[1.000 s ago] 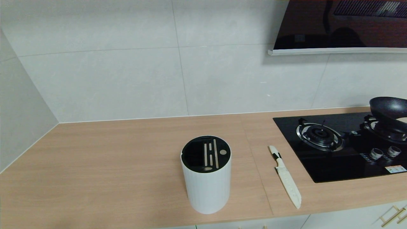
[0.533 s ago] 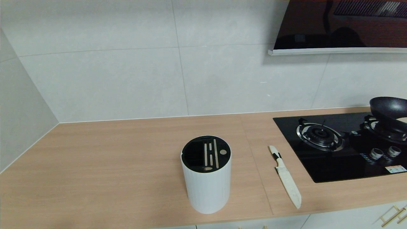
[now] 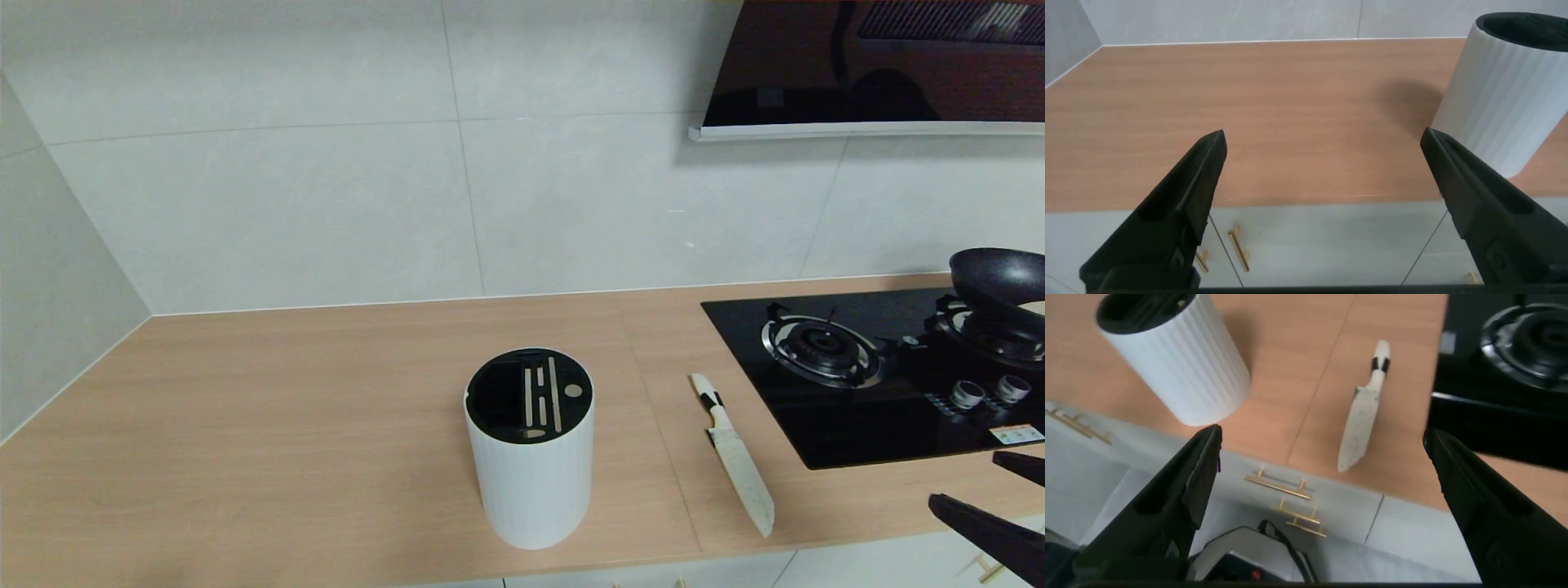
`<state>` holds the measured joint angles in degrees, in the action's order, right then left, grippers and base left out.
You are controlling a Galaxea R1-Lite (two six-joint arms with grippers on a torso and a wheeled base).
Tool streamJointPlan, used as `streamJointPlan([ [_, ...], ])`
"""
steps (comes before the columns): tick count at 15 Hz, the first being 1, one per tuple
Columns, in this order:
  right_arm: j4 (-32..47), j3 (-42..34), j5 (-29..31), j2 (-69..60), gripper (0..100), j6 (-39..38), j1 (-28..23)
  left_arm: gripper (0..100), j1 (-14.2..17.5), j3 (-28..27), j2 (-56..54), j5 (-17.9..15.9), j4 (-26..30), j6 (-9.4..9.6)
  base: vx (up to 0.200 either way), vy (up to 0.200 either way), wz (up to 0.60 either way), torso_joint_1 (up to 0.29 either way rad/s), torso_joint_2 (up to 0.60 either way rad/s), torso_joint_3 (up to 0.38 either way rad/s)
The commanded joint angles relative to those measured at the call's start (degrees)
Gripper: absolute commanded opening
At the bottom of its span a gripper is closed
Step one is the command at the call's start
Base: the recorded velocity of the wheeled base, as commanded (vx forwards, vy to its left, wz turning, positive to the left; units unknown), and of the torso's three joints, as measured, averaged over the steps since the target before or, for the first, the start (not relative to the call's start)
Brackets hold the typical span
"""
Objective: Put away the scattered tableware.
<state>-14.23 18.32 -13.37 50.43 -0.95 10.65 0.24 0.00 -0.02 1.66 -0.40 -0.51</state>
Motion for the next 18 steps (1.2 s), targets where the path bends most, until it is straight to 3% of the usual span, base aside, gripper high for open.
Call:
streamJointPlan([
  [1,-5.90,1.80,0.01,13.55,100,0.07,0.86,100,0.02,0.00,0.02,0.01,-0.04,-0.02,0.000,0.000,0.00,0.000,0.00,0.000],
  [7,-8.36,12.44,2.91,28.76,100,0.25,1.39,100,0.02,0.00,0.11,0.01,-0.04,-0.02,0.000,0.000,0.00,0.000,0.00,0.000],
  [12,-15.57,11.91,6.78,39.92,100,0.34,4.90,100,0.02,0.00,0.11,0.01,-0.04,-0.02,0.000,0.000,0.00,0.000,0.00,0.000],
  [18,-23.39,11.56,9.15,50.03,100,0.16,4.90,100,0.02,0.00,0.02,0.01,0.05,-0.02,0.000,0.000,0.00,0.000,0.00,0.000],
])
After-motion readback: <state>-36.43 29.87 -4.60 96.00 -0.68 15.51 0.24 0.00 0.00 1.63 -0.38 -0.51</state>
